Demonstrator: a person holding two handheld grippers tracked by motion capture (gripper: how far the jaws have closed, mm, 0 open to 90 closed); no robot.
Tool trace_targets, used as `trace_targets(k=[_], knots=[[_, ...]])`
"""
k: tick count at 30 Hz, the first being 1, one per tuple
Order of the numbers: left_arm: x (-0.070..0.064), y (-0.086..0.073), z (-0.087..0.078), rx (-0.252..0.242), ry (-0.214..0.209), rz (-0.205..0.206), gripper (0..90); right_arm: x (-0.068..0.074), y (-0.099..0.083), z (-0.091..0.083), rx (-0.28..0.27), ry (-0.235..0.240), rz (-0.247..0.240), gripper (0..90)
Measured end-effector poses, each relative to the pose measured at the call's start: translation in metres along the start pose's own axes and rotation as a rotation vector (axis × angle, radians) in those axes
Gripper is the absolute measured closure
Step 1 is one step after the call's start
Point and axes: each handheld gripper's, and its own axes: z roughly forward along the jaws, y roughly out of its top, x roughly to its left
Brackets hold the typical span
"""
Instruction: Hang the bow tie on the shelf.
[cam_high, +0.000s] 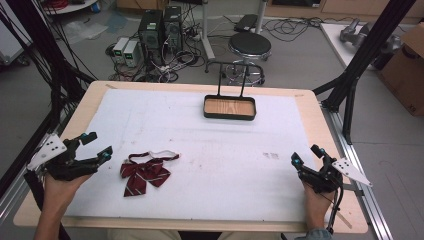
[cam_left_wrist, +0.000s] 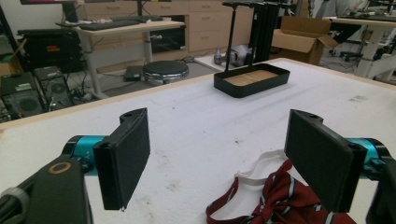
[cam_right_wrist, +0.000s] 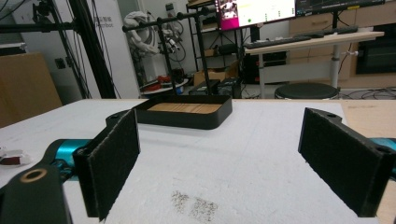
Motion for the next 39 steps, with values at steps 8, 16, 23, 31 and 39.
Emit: trace_targets(k=[8,16,23,31,39], knots=[[-0.007,-0.018,0.022,0.075,-0.077,-0.022,27.6,0.000,0.000,0.000,0.004,0.003,0.004,11.8],[-0.017,-0.037,0.049,0.172,-0.127,0.015,32.4,0.000,0.000,0.001,0.009,0.003,-0.002,11.8],[-0.026,-0.043,0.064,0.247,-0.192,0.050,43.7,0.000,0.000,0.000,0.011,0.002,0.000,11.8],[-0.033,-0.051,0.076,0.349,-0.246,0.087,52.1,0.000,0.000,0.000,0.009,0.001,0.002,11.8],[-0.033,-0.052,0.081,0.395,-0.223,0.081,56.3,0.000,0.000,0.000,0.010,0.002,0.001,11.8]])
